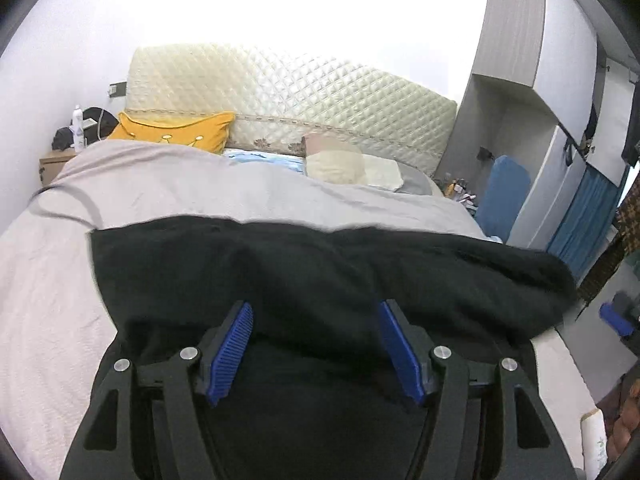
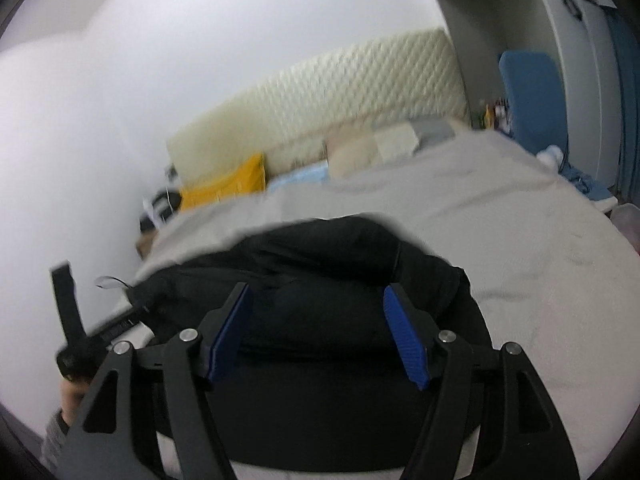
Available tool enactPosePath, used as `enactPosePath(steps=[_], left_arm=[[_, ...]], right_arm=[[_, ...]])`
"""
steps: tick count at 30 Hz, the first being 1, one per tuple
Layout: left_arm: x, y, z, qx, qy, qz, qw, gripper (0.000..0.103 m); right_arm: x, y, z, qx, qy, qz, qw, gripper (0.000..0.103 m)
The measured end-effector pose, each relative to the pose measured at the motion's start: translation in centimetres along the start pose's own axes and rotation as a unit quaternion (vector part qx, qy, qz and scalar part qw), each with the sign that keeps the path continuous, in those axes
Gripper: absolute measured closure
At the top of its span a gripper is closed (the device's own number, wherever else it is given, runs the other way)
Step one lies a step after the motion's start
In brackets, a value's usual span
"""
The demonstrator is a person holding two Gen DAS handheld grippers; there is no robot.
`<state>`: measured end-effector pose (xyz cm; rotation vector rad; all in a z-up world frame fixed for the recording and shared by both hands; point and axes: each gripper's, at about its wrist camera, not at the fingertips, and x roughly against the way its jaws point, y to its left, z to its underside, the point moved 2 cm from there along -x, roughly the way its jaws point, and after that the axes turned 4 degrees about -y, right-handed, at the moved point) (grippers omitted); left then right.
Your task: Fold large clothes
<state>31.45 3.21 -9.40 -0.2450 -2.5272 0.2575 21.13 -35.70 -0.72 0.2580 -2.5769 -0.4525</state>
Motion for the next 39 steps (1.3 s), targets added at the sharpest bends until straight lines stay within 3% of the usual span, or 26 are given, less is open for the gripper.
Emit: enactPosePath(steps=[3, 6, 8, 13, 16, 19, 22, 32, 39], left_arm=[[-0.5, 0.6, 0.9, -0.027, -0.001, -0.016, 0.9995, 0.038], [-2.5, 1.6, 1.9, -0.024, 0.013, -0.027, 0.9993, 0.038], [-3.9, 2.5, 2.7, -0.015, 0.028, -0.034, 0.9989, 0.038], [-7.1, 2.8, 3.6, -0.042, 0.055, -0.062, 0.9956, 0.038], [-8.5, 2.6, 3.2, -0.066, 0.055, -0.083, 0.9928, 0.038], [-10.1, 2.7, 2.7, -0.075, 0.057, -0.090, 0.9915, 0.038], [-11.7, 2.9, 2.5, -0.076, 0.062, -0.093, 0.9908, 0.037], [-15.2, 4.6, 3.1, -0.057, 0.077, -0.088, 0.9915, 0.036], [-15.6, 4.5, 3.9, -0.064, 0.070, -0.107, 0.9897, 0.036]], right_arm=[[0.4, 1.9, 0.5, 0.041, -0.028, -0.006, 0.999, 0.021], [-4.1, 4.1, 2.3, 0.078, 0.030, -0.018, 0.996, 0.018], [-8.4, 4.4, 3.8, 0.084, 0.072, -0.002, 0.994, 0.018], [-17.4, 4.6, 5.9, 0.115, 0.128, 0.039, 0.984, 0.018], [-20.6, 4.6, 6.5, 0.124, 0.138, 0.045, 0.982, 0.014], [-21.9, 4.4, 6.7, 0.136, 0.133, 0.057, 0.980, 0.004], [-23.4, 4.4, 7.0, 0.139, 0.134, 0.060, 0.979, 0.000], [-27.2, 4.7, 8.3, 0.145, 0.128, 0.048, 0.980, 0.000], [-28.3, 4.9, 9.2, 0.156, 0.119, 0.046, 0.980, 0.000]])
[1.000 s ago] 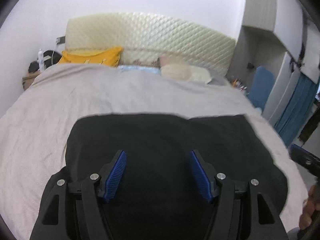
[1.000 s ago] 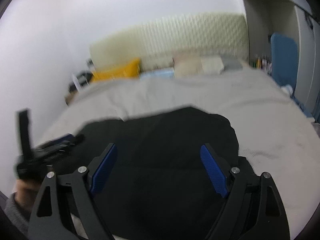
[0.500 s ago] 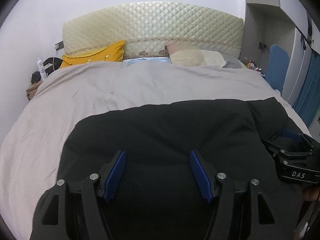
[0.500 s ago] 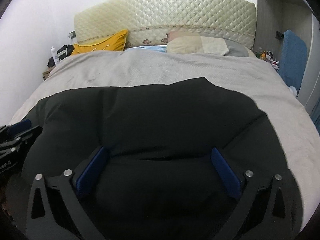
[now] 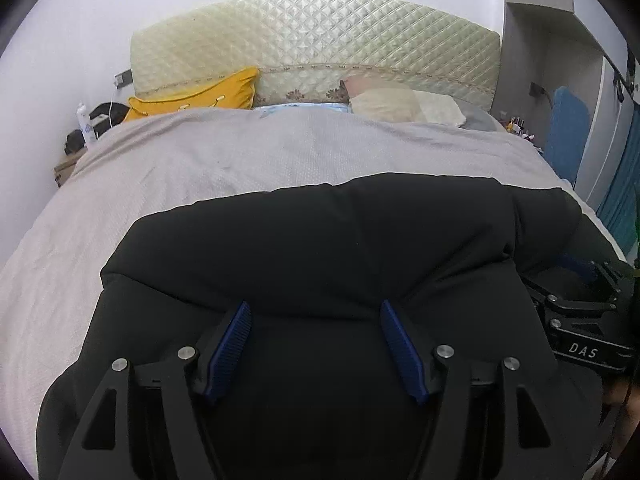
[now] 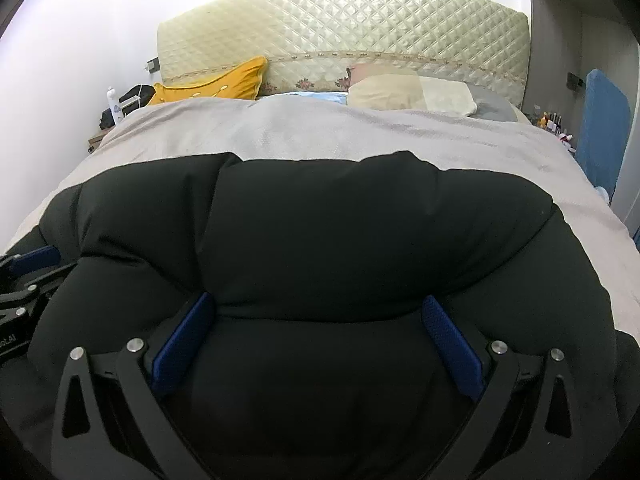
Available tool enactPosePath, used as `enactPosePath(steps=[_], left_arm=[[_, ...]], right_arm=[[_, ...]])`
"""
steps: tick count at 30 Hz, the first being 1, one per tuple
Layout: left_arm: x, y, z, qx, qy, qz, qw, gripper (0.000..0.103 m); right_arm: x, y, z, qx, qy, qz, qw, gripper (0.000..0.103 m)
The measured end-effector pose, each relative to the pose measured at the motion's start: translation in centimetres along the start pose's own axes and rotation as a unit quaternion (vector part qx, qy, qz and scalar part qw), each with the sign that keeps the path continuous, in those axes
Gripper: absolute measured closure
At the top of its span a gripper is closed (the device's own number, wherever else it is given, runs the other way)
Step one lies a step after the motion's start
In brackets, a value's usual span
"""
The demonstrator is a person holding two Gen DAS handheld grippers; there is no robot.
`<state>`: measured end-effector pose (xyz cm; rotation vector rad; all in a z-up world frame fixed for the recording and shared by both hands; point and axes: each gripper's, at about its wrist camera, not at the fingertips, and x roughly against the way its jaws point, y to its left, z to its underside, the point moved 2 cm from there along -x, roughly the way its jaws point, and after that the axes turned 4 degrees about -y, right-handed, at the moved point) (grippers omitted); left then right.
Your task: Fold large clothes
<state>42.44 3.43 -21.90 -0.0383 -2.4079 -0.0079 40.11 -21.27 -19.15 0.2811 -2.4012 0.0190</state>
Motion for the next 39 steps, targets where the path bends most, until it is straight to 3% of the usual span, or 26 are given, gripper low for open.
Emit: enactPosePath(steps=[8, 12, 16, 20, 23, 27, 39], left_arm=[[1.8, 0.6, 0.5, 0.006, -0.012, -0.011, 0.9999, 0.031], [3.1, 1.2, 0.6, 0.007, -0.017, -0.016, 0.9997, 0.030], [4.0, 2.5, 0.6, 0.026, -0.026, -0.025, 0.9990, 0.030], [3.9, 3.4, 0.5, 0.015, -0.020, -0.043, 0.9987, 0.027], [3.7, 4.0, 0.6, 0.021, -0.017, -0.050, 0.9984, 0.027], [3.1, 4.7, 1.3, 0.042, -0.005, -0.038, 0.9984, 0.026], [1.7, 4.7, 3.0, 0.056, 0.004, -0.030, 0.9980, 0.015]], right_arm=[[1.9, -0.8, -0.2, -0.007, 0.009, -0.023, 1.000, 0.000], [3.8, -1.8, -0.7, -0.016, -0.008, -0.028, 0.999, 0.000], [5.0, -3.3, -1.5, -0.010, -0.026, -0.024, 0.999, 0.000], [5.4, -5.2, -1.7, -0.005, -0.026, -0.010, 1.000, 0.000], [5.2, -6.9, -1.4, 0.003, -0.022, 0.006, 1.000, 0.000], [3.4, -7.6, -0.4, -0.013, 0.021, -0.005, 1.000, 0.000], [1.4, -8.0, 1.4, -0.038, 0.023, -0.030, 0.999, 0.000]])
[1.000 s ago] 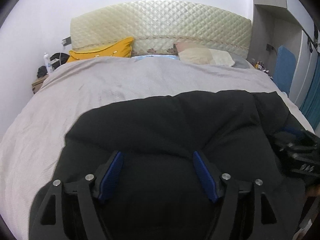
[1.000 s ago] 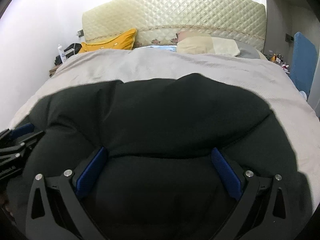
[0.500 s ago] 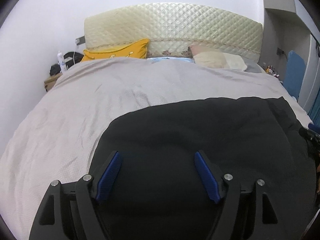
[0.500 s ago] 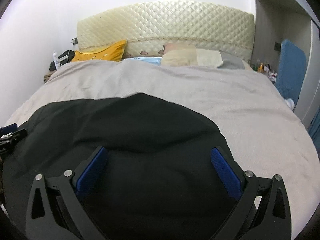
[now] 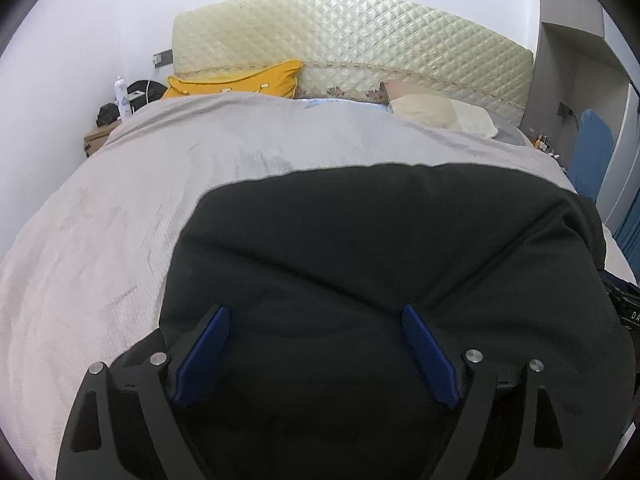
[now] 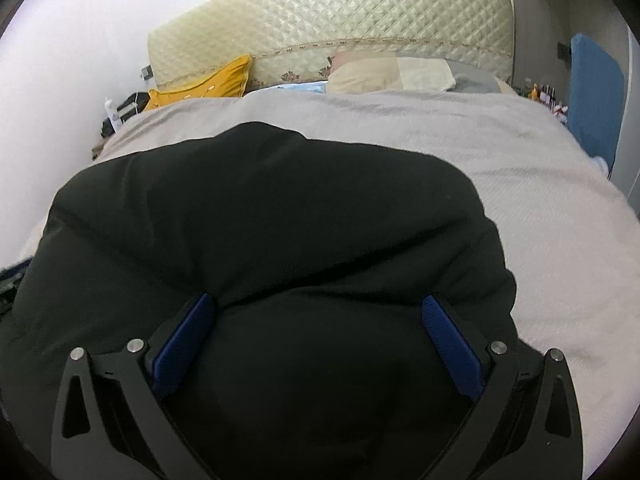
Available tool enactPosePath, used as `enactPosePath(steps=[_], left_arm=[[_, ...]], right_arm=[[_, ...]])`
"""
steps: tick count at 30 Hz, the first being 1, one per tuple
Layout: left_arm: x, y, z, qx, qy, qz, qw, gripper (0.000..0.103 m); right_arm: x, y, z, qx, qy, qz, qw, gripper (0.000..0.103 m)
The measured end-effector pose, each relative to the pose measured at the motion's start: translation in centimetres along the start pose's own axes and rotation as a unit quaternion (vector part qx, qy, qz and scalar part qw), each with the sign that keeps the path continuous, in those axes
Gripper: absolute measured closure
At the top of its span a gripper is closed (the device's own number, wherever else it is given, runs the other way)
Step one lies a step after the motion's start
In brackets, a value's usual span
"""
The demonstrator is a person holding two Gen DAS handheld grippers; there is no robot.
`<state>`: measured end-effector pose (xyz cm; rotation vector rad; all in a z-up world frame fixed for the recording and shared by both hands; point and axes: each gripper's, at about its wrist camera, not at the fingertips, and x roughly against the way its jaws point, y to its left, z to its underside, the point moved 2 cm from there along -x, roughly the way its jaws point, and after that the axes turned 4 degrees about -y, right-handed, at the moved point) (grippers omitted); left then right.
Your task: Fold large clothes
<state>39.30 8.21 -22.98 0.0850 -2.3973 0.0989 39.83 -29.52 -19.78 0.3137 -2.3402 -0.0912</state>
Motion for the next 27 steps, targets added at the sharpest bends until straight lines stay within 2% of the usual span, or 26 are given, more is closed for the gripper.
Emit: enactPosePath(steps=[5, 11, 19, 27], left_arm=[[0.1, 0.1, -0.1, 0.007, 0.004, -0.005, 1.0000, 0.014], [3.6, -0.9, -1.2, 0.000, -0.006, -0.012, 0.9999, 0.014], [15.2, -3.4, -4.4, -0.008, -0.082, 0.009, 0.9966, 0.014], [27.9, -5.7, -6.0, -0.021, -0.142, 0.012, 0.9896, 0.014]], right_arm=[[0.2, 0.3, 0.3, -0.004, 0.002, 0.006, 1.000, 0.000], [2.8, 0.7, -0.9, -0.013, 0.000, 0.036, 0.999, 0.000], [11.9, 3.1, -2.9, -0.027, -0.061, 0.006, 0.998, 0.000], [26.1, 6.1, -5.8, 0.000, -0.144, -0.003, 0.990, 0.000]])
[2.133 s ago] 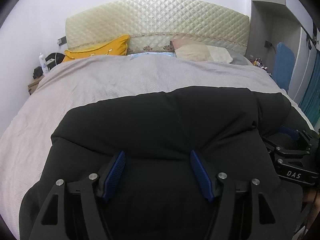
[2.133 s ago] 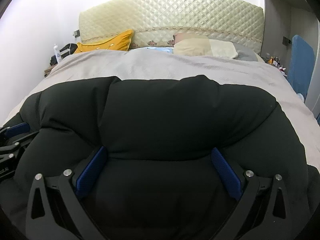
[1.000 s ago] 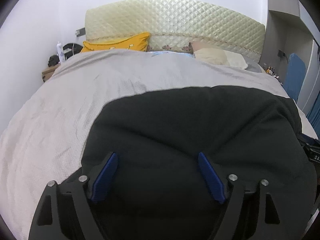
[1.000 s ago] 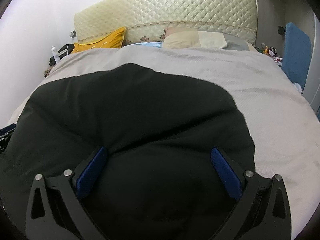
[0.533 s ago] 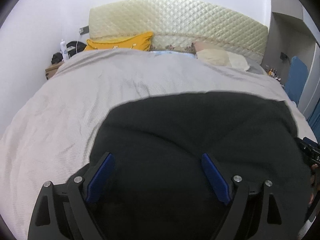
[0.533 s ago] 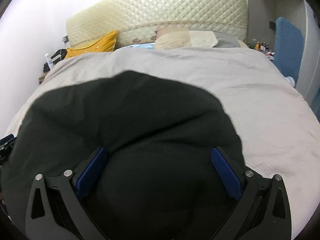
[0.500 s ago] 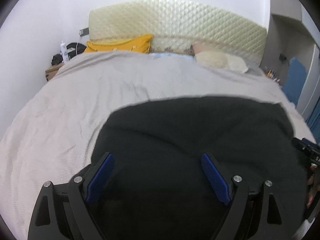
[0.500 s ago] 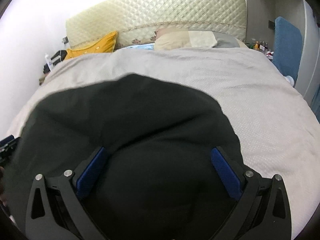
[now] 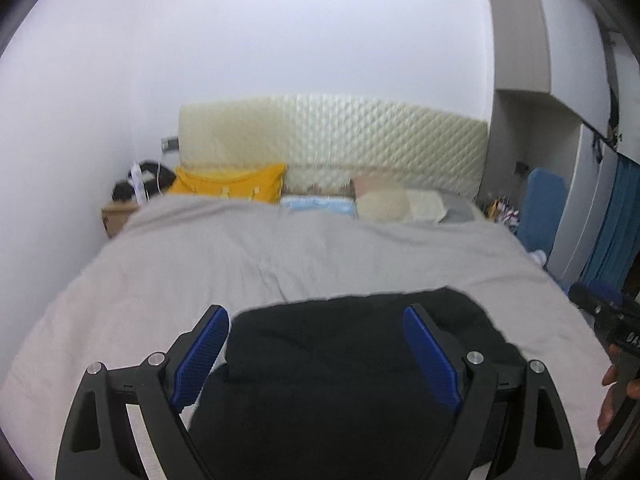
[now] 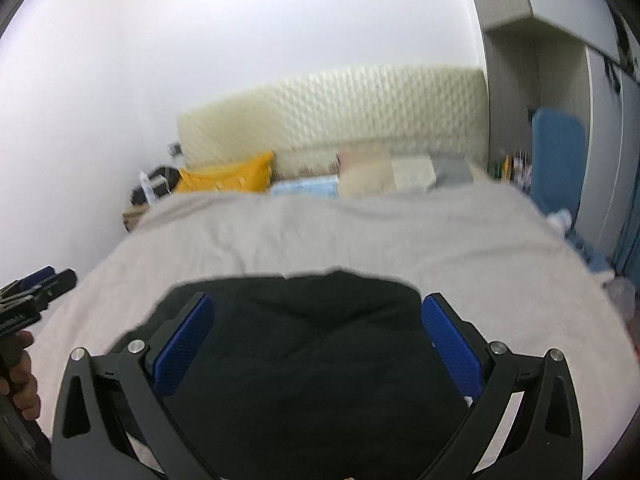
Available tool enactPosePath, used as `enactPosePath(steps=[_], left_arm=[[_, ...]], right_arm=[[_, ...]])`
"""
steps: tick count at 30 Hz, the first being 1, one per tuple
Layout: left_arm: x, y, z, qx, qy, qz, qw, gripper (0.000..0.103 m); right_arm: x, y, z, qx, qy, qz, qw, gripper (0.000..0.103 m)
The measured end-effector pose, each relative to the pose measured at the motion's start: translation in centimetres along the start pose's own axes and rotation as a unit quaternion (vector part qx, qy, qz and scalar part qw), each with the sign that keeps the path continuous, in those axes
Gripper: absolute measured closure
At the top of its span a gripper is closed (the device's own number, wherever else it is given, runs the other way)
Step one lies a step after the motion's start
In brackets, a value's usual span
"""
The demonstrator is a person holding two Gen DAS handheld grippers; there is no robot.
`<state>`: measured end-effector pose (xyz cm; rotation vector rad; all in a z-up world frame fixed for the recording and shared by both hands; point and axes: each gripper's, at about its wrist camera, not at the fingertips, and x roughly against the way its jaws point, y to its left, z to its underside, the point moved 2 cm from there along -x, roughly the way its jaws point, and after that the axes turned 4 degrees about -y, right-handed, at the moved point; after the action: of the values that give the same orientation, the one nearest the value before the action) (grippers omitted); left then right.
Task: Fold large clothes
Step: 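Open both grippers and pull them back from the folded jacket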
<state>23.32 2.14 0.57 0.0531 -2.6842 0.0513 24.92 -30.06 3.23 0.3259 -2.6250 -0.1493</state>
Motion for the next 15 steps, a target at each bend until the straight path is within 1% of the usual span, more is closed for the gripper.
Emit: enactPosePath(steps=[1, 2, 5, 7, 8, 12, 15], left_arm=[[2.2, -0.5, -0.8, -0.006, -0.015, 0.001, 0.9999, 0.014], [3.4, -0.8, -1.6, -0.009, -0.024, 0.001, 0.9997, 0.013], [8.1, -1.7, -3.3, -0.010, -0.055, 0.015, 0.9983, 0.013], [11.4, -2.2, -4.1, -0.008, -0.078, 0.017, 0.9967, 0.013], [12.4, -2.4, -4.4, -0.008, -0.086, 0.022, 0.9960, 0.012], [16.4, -3.1, -4.5, -0.019, -0.109, 0.024, 0.9935, 0.011], [18.7, -3.0, -3.5, -0.017, -0.115, 0.020, 0.9930, 0.011]], right_arm=[[1.2, 0.2, -0.5, 0.003, -0.009, -0.001, 1.000, 0.000], [3.6, 0.8, -1.8, 0.009, -0.027, -0.001, 1.000, 0.000], [8.6, 2.1, -4.3, 0.023, -0.064, -0.007, 0.998, 0.000], [11.0, 2.8, -5.2, 0.029, -0.082, -0.014, 0.996, 0.000], [12.7, 3.3, -5.5, 0.034, -0.093, -0.018, 0.995, 0.000], [17.4, 4.9, -5.3, 0.049, -0.128, -0.031, 0.990, 0.000], [19.9, 6.1, -3.7, 0.064, -0.142, -0.033, 0.987, 0.000]])
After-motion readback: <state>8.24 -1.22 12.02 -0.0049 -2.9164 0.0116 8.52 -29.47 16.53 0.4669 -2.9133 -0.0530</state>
